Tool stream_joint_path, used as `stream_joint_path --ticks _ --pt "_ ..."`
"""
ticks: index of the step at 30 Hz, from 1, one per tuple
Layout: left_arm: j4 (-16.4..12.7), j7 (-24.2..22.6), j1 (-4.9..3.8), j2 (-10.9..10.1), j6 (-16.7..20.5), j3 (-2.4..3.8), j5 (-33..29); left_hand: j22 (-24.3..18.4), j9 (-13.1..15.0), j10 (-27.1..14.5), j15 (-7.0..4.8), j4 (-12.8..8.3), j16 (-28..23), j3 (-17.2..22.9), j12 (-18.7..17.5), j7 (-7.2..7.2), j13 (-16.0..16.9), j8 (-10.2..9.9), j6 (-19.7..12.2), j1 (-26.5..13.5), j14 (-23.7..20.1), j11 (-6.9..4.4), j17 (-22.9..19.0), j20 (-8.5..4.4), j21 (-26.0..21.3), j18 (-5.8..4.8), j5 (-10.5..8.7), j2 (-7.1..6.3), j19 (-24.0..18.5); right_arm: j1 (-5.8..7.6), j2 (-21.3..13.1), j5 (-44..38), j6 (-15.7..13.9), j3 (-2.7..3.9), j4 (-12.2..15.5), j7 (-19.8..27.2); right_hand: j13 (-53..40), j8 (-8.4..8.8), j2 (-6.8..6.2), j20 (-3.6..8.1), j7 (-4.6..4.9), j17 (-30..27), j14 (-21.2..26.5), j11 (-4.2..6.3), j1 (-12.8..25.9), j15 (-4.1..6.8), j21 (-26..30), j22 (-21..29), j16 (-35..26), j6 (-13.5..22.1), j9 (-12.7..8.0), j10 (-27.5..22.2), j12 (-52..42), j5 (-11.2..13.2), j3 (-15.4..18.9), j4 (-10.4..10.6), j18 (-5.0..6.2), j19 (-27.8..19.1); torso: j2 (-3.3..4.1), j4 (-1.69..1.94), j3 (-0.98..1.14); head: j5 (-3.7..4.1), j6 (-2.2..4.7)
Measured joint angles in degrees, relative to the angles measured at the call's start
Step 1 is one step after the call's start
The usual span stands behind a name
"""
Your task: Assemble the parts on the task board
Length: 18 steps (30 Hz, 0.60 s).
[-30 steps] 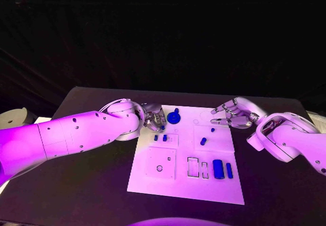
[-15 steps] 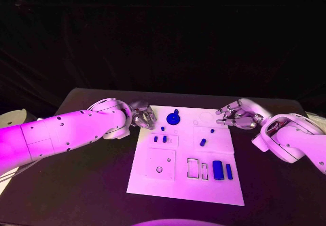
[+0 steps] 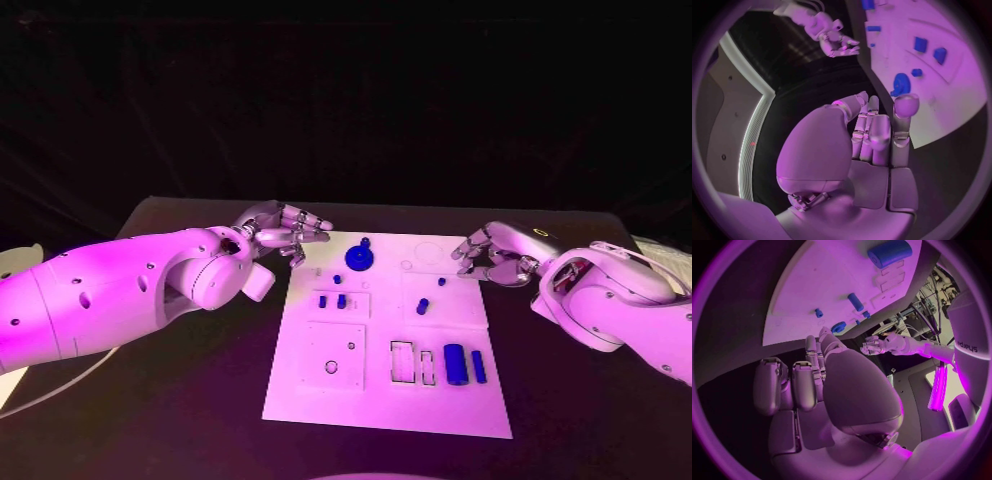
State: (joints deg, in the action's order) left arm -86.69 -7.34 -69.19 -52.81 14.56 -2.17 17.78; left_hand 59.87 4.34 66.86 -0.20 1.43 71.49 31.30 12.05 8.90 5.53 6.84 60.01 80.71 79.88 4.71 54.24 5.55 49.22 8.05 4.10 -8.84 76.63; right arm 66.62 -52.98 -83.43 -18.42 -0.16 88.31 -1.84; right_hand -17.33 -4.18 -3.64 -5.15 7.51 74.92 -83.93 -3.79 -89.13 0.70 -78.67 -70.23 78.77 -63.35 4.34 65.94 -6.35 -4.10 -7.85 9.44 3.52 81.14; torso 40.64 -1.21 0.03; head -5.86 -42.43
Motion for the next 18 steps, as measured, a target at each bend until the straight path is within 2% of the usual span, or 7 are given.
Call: stream_joint_path --ticks 4,5,7,12,13,18 --pt "-1.15 -5.12 0.12 -1.17 0.70 -0.14 -12.78 -3.46 -0.19 0.00 0.01 0.01 -2.57 -0.51 1.06 0.00 0.39 0.00 0.00 -0.29 -2.19 0.00 -4.29 -0.03 -5.00 0.05 0.00 0.33 -2.34 -0.08 0.20 -5.81 0.65 0.00 0.92 -2.64 1.92 0.23 -0.91 0.00 -0.01 0.00 0.00 -0.01 0.93 0.00 0.34 0.61 -0.58 -0.01 -0.06 0.00 0.65 0.16 -1.15 0.50 0.00 0.00 0.02 0.07 -0.04 0.54 -0.01" --pt "-1.25 -5.98 0.14 -1.38 0.78 -0.16 -14.90 -3.81 -0.19 0.00 0.02 -0.03 -2.76 -0.54 1.28 0.00 0.45 0.00 0.00 -0.29 -2.18 0.00 -4.67 -0.04 -5.54 0.73 0.00 0.33 -2.34 -0.08 0.33 -6.88 0.83 0.00 1.02 -3.18 2.33 0.23 -1.10 0.00 -0.01 0.00 0.00 -0.01 1.12 0.00 0.41 0.75 -0.67 -0.01 -0.08 0.00 0.73 0.23 -1.50 0.58 0.00 0.00 0.02 0.09 -0.07 0.62 -0.02" --pt "-1.43 -7.70 0.17 -1.72 0.91 -0.20 -19.00 -4.29 -0.21 0.00 0.15 0.00 -2.79 -0.82 1.46 0.00 0.50 0.00 0.00 -0.28 -2.38 0.00 -5.15 0.17 -6.24 0.87 0.00 0.33 -2.54 -0.08 0.88 -9.19 1.29 0.00 1.15 -4.36 3.12 0.23 -1.20 0.00 -0.01 0.00 0.00 -0.01 1.21 0.01 0.59 0.93 -0.67 -0.01 -0.12 0.00 1.10 0.24 -2.10 0.68 0.00 0.00 0.02 0.11 -0.08 0.75 -0.05" --pt "-1.85 -10.15 0.20 -2.01 0.99 -0.22 -24.67 -4.85 -0.25 0.00 0.01 0.10 -2.99 -1.24 1.77 0.00 0.64 0.00 0.00 -0.61 -2.58 0.00 -5.65 -0.02 -6.88 0.85 0.00 0.65 -2.76 -0.09 2.51 -13.07 2.62 -0.11 0.97 -6.51 5.15 0.23 -1.80 -0.21 -0.18 -0.01 0.00 -0.01 1.82 0.01 0.90 1.50 -1.18 -0.18 -0.18 -0.01 1.67 0.24 -3.84 1.07 0.00 -0.21 0.05 0.12 -0.15 1.03 -0.09" --pt "-1.98 -10.47 0.20 -2.03 0.99 -0.22 -25.35 -5.01 -0.30 0.00 0.04 0.15 -3.21 -1.29 1.96 0.00 0.64 0.00 0.00 -0.66 -2.61 0.00 -5.74 0.17 -7.17 0.86 0.00 0.70 -2.95 -0.10 2.80 -13.62 2.90 -0.15 0.82 -6.82 5.54 0.23 -2.28 -0.21 -0.18 -0.01 0.00 -0.06 1.83 0.01 1.14 1.66 -1.39 -0.18 -0.18 -0.05 1.76 0.24 -4.15 1.13 0.00 -0.21 0.07 0.13 -0.19 1.12 -0.10" --pt "-2.60 -11.73 0.22 -2.09 0.95 -0.22 -27.45 -5.38 -0.31 0.00 0.21 0.08 -3.21 -1.70 2.15 0.00 0.72 0.00 -0.01 -0.91 -2.78 0.00 -6.03 0.17 -7.61 0.86 0.00 0.45 -2.95 -0.33 4.26 -15.69 4.39 -0.39 -0.27 -8.12 6.92 0.23 -2.34 -0.21 -0.26 -0.01 0.01 -0.10 1.88 0.01 1.47 2.07 -1.66 -0.25 -0.18 -0.35 1.98 0.24 -5.55 1.15 0.00 -0.21 0.10 0.14 -0.21 1.27 -0.20"
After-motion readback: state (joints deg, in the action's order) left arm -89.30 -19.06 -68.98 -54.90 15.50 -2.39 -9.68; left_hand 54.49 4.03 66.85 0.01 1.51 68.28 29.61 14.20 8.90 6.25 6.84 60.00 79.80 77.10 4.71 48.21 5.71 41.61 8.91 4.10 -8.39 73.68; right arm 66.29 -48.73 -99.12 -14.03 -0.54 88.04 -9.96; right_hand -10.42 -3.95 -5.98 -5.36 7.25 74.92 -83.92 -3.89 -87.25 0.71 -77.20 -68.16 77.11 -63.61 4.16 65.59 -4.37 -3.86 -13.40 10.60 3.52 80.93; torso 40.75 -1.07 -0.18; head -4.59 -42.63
